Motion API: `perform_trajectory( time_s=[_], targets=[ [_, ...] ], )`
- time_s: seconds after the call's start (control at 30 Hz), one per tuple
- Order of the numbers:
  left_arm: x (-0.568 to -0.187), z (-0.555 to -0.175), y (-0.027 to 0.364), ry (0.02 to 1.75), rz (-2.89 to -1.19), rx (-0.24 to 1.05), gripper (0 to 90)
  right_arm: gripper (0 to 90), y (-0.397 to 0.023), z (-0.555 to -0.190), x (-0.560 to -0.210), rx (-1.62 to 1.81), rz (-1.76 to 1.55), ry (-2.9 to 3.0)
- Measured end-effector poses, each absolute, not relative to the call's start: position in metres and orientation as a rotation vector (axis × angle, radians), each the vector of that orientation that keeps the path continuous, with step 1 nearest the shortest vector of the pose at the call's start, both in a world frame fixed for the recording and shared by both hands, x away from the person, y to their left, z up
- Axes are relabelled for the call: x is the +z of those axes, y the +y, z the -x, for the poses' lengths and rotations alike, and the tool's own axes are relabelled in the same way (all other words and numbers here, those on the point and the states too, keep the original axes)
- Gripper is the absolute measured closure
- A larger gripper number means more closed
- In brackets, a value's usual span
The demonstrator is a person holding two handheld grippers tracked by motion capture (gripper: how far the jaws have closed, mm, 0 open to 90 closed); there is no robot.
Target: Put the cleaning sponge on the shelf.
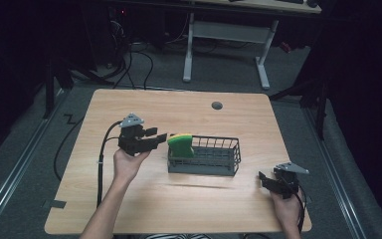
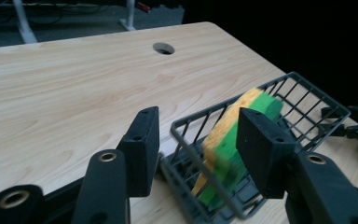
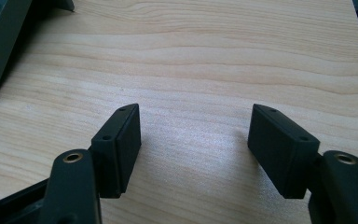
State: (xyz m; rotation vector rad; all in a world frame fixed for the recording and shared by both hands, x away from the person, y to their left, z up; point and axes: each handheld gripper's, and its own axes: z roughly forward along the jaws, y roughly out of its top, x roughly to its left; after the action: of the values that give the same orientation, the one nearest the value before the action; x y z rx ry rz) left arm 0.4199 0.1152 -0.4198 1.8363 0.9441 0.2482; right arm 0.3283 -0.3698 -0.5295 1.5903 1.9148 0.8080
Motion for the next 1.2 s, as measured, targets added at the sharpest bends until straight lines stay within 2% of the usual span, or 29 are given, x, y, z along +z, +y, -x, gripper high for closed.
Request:
perform_trajectory(
  time_s=[0.33, 0.63, 0.73, 0.93, 1.03, 1.2],
  targets=[
    [-0.449, -0.396, 0.149, 1.040, -1.841, 0.348, 46.1, 34.7, -0.370, -0.328, -0.529, 0.807, -1.590, 1.914],
    [-0.485, -0.378, 0.185, 1.211, -1.822, 0.422, 42.3, 34.8, -0.370, -0.328, -0.529, 0.807, -1.590, 1.914],
    [-0.500, -0.375, 0.193, 1.281, -1.836, 0.470, 39.0, 34.8, -0.370, -0.328, -0.529, 0.807, -1.592, 1.913],
    [-0.535, -0.372, 0.196, 1.405, -1.947, 0.646, 35.1, 34.8, -0.370, -0.329, -0.530, 0.809, -1.591, 1.912],
    [-0.537, -0.371, 0.200, 1.445, -1.910, 0.634, 29.8, 34.7, -0.370, -0.329, -0.529, 0.805, -1.592, 1.913],
    [-0.537, -0.371, 0.200, 1.448, -1.906, 0.630, 29.6, 34.7, -0.370, -0.329, -0.530, 0.808, -1.591, 1.911]
  ],
)
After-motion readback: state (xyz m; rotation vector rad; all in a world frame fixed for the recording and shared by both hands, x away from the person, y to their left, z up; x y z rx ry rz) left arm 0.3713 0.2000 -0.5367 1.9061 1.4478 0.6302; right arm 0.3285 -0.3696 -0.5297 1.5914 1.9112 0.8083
